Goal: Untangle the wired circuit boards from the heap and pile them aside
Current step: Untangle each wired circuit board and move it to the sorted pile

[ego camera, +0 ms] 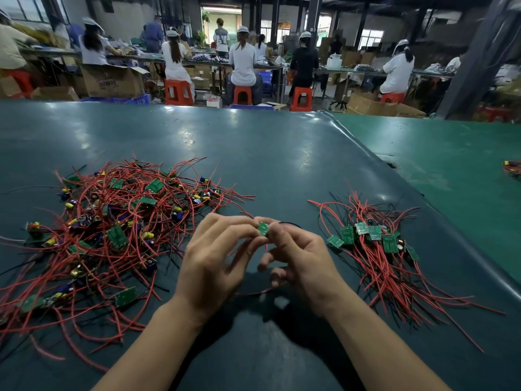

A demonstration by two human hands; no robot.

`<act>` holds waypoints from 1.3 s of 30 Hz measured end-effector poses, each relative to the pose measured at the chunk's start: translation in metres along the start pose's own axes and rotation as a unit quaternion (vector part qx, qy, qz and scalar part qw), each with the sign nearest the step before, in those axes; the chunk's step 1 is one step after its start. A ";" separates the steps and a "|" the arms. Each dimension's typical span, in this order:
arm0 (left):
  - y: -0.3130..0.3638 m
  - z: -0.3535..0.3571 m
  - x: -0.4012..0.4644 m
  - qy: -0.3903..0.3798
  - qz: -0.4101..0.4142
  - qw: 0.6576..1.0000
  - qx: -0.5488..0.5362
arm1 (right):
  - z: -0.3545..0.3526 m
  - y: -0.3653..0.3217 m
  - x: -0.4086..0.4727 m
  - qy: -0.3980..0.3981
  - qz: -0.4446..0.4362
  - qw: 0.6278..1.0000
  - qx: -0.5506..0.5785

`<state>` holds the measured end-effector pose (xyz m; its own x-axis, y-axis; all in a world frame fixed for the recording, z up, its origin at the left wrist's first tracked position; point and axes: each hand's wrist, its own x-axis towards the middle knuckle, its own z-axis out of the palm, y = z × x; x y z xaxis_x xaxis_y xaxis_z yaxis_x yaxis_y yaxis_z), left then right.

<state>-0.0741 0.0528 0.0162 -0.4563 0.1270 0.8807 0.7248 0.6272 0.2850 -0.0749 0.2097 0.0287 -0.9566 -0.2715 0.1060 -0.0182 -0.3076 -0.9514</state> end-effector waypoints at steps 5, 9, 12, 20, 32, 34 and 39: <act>0.008 0.002 -0.001 0.053 0.049 0.996 0.047 | -0.008 -0.007 0.005 0.086 -0.023 0.993 0.082; 0.010 0.006 -0.005 -0.066 0.005 0.997 -0.036 | -0.011 -0.012 0.004 0.070 -0.040 0.992 0.100; 0.010 0.009 -0.009 -0.124 -0.098 0.987 -0.041 | -0.007 -0.010 0.002 0.052 -0.013 0.995 0.080; 0.009 0.011 -0.006 -0.070 -0.138 0.983 -0.096 | -0.005 -0.008 -0.001 0.048 -0.027 0.998 0.029; 0.010 0.012 0.002 0.123 -0.297 0.914 -0.249 | -0.010 -0.013 0.007 0.183 0.003 0.973 0.142; 0.011 0.011 0.003 0.132 -0.329 0.886 -0.298 | -0.011 -0.013 0.008 0.193 0.000 0.969 0.154; 0.011 0.010 0.003 0.081 -0.363 0.857 -0.356 | -0.010 -0.011 0.007 0.174 -0.035 0.974 0.138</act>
<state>-0.0725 0.0677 0.0185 -0.8846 -0.2423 0.3985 0.4383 -0.1395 0.8879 -0.0839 0.2205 0.0374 -0.9974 0.0702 0.0181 -0.0544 -0.5604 -0.8264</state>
